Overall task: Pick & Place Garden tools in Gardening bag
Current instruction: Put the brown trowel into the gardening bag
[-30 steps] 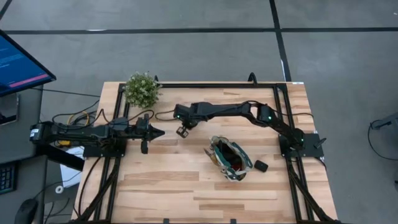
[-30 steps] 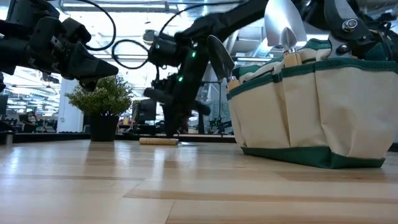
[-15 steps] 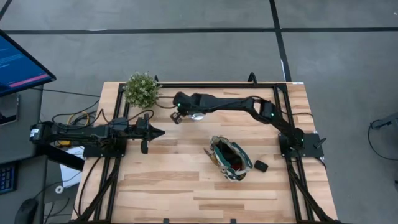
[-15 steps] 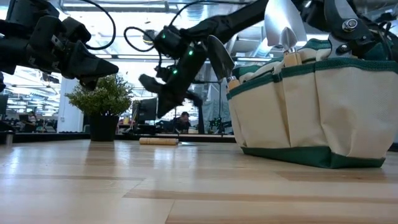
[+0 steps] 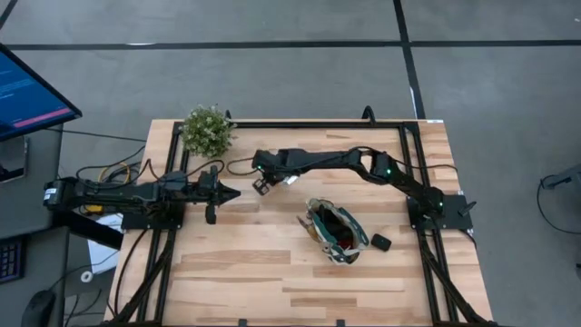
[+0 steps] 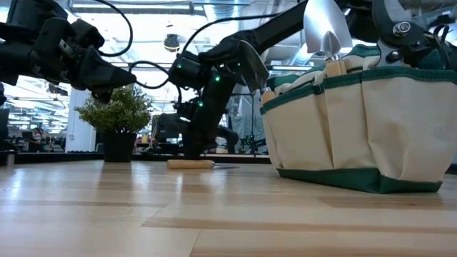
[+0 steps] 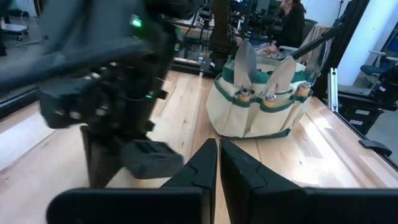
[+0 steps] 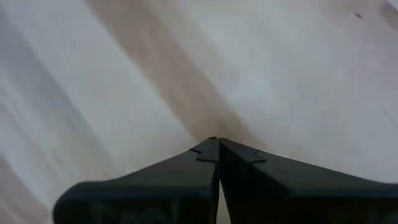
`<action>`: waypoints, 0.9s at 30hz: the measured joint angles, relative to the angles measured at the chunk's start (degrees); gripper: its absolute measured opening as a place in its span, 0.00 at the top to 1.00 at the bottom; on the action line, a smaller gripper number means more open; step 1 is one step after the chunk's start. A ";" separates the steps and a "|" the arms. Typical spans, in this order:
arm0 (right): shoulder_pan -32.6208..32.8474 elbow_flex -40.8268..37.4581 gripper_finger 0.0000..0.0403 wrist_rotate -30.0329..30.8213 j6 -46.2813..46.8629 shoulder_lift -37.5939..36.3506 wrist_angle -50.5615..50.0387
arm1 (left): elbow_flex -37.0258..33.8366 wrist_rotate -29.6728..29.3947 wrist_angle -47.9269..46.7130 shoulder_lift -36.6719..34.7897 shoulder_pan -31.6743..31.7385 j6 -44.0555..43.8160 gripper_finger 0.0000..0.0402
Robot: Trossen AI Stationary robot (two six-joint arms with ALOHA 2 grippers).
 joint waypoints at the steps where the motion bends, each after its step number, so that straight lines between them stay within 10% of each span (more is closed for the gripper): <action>1: 0.62 0.00 1.00 0.36 -1.15 -0.07 -0.64 | 0.00 0.00 0.03 0.00 0.00 0.02 0.96; 13: 7.06 -0.05 1.00 1.08 -7.76 -3.88 -17.62 | 0.00 0.15 0.41 0.00 0.00 0.02 0.96; 21: 7.55 6.88 0.98 1.26 8.25 -6.02 -31.68 | 0.00 -0.03 0.59 0.00 0.00 0.01 0.96; 27: 8.44 6.98 0.77 0.01 21.83 -5.31 -35.08 | 0.00 -0.04 0.85 0.00 0.00 0.02 0.96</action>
